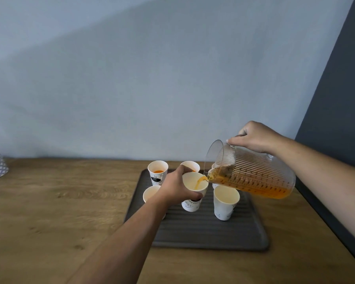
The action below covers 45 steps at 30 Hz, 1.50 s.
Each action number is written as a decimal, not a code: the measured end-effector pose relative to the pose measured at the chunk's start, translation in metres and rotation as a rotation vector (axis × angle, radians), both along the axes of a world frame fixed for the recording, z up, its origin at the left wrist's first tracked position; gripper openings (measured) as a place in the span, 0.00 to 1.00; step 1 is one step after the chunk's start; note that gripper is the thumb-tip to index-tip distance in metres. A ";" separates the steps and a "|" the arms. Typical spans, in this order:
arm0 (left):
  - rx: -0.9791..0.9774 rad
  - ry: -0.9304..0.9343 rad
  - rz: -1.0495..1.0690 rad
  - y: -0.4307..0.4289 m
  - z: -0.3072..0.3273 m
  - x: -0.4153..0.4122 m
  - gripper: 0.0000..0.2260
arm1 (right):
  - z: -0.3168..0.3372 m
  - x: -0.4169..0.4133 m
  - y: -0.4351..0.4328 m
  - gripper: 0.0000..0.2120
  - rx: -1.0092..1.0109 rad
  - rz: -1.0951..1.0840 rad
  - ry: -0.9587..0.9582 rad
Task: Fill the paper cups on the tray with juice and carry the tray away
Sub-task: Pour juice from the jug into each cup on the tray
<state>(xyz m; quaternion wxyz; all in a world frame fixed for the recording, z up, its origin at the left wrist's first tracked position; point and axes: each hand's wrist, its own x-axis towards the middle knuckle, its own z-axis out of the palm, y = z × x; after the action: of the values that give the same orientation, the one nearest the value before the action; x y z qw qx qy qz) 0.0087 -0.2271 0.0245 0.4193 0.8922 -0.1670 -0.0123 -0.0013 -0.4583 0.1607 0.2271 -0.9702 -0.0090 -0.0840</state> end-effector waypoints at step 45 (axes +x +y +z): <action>-0.013 0.055 0.019 0.002 -0.006 -0.016 0.38 | 0.006 -0.003 -0.002 0.24 -0.048 -0.004 0.010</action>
<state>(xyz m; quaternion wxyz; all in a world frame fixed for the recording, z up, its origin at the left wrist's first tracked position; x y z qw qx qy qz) -0.0072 -0.2250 0.0187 0.4297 0.8904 -0.1472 -0.0317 -0.0041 -0.4603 0.1667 0.2037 -0.9758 -0.0081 -0.0796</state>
